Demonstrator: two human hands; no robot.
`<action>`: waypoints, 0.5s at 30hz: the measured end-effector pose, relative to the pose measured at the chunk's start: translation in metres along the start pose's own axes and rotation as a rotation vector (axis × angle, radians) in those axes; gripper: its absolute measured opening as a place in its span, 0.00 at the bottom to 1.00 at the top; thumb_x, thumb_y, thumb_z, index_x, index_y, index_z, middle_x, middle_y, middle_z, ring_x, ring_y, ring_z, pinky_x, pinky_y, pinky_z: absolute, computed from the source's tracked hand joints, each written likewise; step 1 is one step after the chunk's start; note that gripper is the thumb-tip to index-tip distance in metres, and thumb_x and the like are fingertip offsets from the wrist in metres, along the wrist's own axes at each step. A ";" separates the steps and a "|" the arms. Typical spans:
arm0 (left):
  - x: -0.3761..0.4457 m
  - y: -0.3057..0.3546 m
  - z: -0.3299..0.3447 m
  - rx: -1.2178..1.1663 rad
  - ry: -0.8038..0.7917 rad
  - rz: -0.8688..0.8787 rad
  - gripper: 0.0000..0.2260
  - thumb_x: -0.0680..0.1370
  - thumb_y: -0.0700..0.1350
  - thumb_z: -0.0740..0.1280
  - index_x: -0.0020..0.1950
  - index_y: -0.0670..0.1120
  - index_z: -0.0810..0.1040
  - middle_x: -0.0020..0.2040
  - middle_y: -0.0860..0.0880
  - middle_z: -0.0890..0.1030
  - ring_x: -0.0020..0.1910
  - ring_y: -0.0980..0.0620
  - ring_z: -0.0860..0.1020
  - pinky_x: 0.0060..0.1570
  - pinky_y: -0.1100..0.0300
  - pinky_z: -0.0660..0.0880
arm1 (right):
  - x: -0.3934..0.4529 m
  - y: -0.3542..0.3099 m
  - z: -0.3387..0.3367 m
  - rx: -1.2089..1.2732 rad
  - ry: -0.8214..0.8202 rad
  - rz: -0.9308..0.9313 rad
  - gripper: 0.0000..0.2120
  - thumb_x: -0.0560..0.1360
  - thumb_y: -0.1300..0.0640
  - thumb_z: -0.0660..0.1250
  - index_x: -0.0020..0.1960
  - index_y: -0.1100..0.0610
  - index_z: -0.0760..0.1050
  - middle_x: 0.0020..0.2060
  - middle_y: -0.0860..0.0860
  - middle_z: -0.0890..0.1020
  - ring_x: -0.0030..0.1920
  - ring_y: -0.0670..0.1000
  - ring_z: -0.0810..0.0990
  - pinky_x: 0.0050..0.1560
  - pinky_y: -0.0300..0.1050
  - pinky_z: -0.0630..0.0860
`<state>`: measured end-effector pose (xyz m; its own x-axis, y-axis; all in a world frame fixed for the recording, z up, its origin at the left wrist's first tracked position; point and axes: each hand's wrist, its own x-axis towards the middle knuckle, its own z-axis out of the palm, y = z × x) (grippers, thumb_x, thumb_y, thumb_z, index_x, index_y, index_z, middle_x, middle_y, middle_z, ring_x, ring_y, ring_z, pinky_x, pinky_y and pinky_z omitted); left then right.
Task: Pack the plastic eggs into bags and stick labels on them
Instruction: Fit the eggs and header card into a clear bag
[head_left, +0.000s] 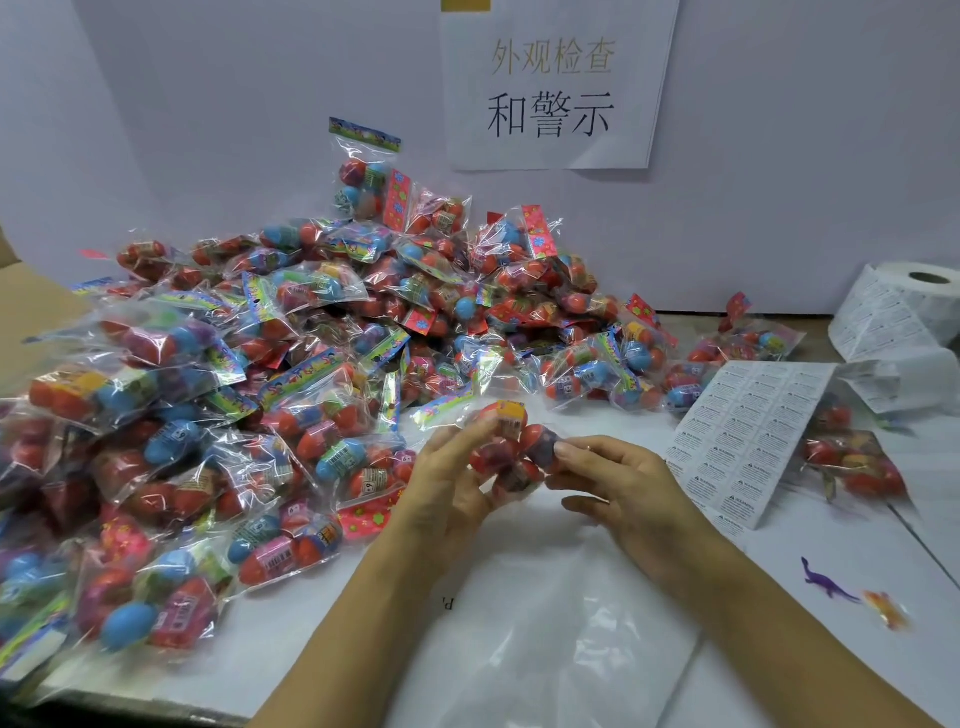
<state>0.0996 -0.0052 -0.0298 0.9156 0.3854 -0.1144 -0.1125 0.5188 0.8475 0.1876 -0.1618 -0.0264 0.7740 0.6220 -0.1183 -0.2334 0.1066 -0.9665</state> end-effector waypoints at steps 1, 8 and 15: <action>-0.001 0.002 0.000 -0.018 0.023 -0.024 0.23 0.73 0.58 0.72 0.59 0.42 0.82 0.61 0.32 0.81 0.56 0.39 0.79 0.52 0.45 0.82 | 0.001 0.000 -0.001 0.017 -0.003 0.013 0.15 0.64 0.50 0.75 0.47 0.57 0.85 0.43 0.56 0.86 0.42 0.50 0.85 0.40 0.40 0.79; 0.000 0.003 -0.006 -0.208 0.018 -0.181 0.49 0.68 0.81 0.57 0.60 0.37 0.84 0.59 0.35 0.83 0.54 0.35 0.84 0.51 0.39 0.82 | 0.005 0.001 -0.004 0.118 0.018 0.015 0.19 0.63 0.51 0.76 0.49 0.61 0.85 0.43 0.58 0.85 0.40 0.52 0.82 0.39 0.46 0.75; -0.003 0.004 0.008 0.163 -0.209 -0.290 0.33 0.58 0.65 0.82 0.44 0.36 0.87 0.49 0.35 0.86 0.46 0.44 0.86 0.44 0.57 0.82 | 0.004 0.004 -0.003 -0.028 0.035 -0.038 0.16 0.57 0.50 0.78 0.43 0.55 0.87 0.38 0.54 0.86 0.38 0.50 0.82 0.37 0.41 0.76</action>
<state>0.0992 -0.0101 -0.0219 0.9611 0.0681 -0.2678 0.2102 0.4488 0.8685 0.1919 -0.1613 -0.0318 0.8022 0.5903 -0.0890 -0.1876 0.1077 -0.9763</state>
